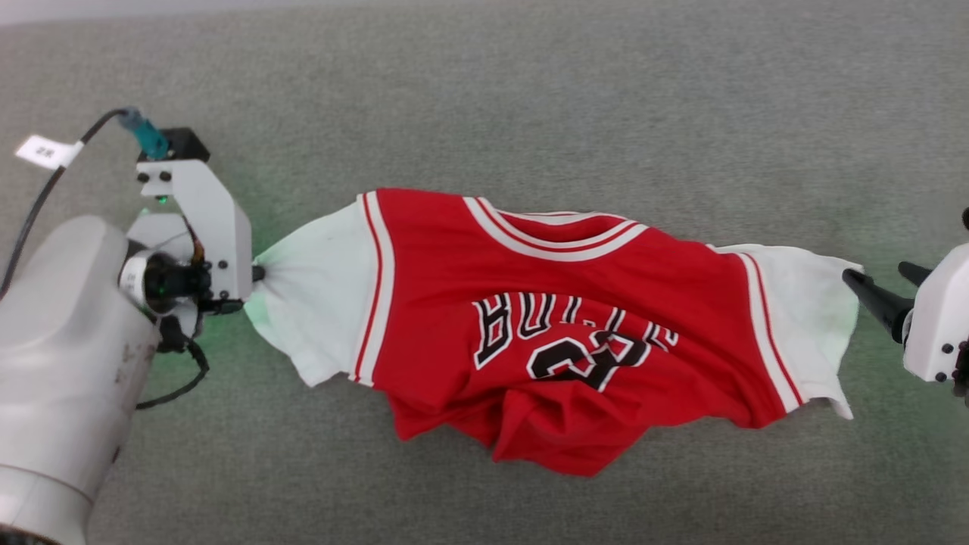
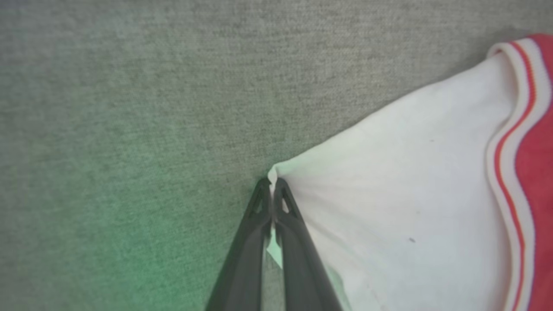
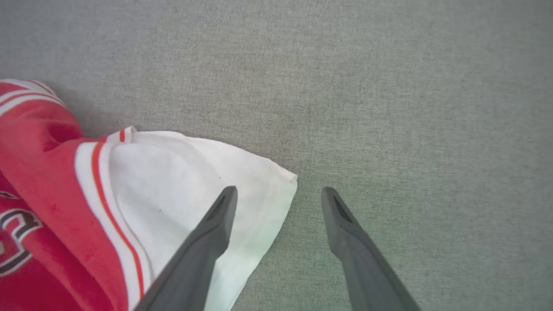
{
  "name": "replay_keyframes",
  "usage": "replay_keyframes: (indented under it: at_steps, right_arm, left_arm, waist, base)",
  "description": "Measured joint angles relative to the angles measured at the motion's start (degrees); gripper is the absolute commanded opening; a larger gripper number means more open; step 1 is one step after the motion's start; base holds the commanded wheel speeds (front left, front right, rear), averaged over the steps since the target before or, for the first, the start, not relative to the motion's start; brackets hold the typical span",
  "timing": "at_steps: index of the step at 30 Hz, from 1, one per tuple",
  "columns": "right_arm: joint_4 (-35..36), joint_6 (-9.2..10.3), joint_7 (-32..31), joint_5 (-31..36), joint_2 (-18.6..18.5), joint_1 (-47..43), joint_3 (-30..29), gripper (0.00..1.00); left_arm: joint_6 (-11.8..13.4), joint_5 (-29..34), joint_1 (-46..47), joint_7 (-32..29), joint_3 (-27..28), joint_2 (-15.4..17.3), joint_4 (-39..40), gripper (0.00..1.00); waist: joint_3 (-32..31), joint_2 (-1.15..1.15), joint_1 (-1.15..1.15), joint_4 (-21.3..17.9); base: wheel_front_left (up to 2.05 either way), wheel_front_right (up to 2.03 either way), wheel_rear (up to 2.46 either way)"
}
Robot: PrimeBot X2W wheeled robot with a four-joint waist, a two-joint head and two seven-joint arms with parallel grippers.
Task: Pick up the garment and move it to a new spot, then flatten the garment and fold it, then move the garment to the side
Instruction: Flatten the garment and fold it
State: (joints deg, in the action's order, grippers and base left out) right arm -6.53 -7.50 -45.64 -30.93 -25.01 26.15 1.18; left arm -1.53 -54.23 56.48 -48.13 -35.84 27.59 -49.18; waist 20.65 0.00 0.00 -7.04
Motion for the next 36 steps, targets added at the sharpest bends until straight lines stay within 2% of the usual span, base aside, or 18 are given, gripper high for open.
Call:
replay_keyframes:
  at_steps: [13, 14, 15, 16, 21, 27, 36]
  right_arm:
    - [-14.0, 0.0, -6.8, -2.8, -1.3, 7.2, 4.1, 1.0]
    - [-15.0, 0.0, -7.1, -3.0, -1.3, 7.7, 4.1, 0.84]
    - [-15.8, 0.0, -7.6, -3.3, -1.3, 8.2, 4.1, 0.35]
    - [-16.7, -0.01, -8.3, -3.4, -1.4, 8.7, 4.2, 0.0]
    - [-19.2, -0.01, -9.9, -3.9, -2.1, 10.6, 4.7, 0.0]
    - [-20.1, 0.0, -10.2, -5.1, -1.2, 12.4, 5.1, 0.0]
    - [-17.3, 0.0, -5.5, -6.2, -1.2, 19.3, 6.4, 0.0]
  left_arm:
    - [-1.5, 0.2, 3.0, 1.2, -0.6, -2.8, -2.4, 0.0]
    - [-1.6, 0.1, 3.2, 1.3, -0.6, -3.0, -2.6, 0.0]
    - [-1.6, 0.0, 3.3, 1.3, -0.6, -3.1, -2.9, 0.0]
    - [-1.8, -0.1, 3.4, 1.5, -0.6, -3.3, -3.1, 0.0]
    - [-2.3, -0.1, 4.2, 2.1, -1.0, -4.0, -4.8, 0.0]
    - [-3.0, 0.3, 4.8, 2.6, -1.9, -5.0, -7.2, 0.0]
    - [-3.6, 1.3, 8.1, 4.9, -2.9, -7.3, -8.2, 0.0]
  waist:
    - [1.8, 0.0, 0.0, 2.6]
    - [1.9, 0.0, 0.0, 2.7]
    - [2.0, 0.0, 0.0, 2.8]
    - [2.1, 0.0, 0.0, 2.9]
    - [2.0, 0.0, 0.0, 3.1]
    - [-0.2, 0.0, 0.0, 3.2]
    - [-6.2, 0.0, 0.0, 3.9]
  base:
    - [0.0, 0.0, 0.0]
    - [0.0, 0.0, 0.0]
    - [0.0, 0.0, 0.0]
    - [0.0, 0.0, 0.0]
    - [0.0, 0.0, 0.0]
    - [0.0, 0.0, 0.0]
    - [0.0, 0.0, 0.0]
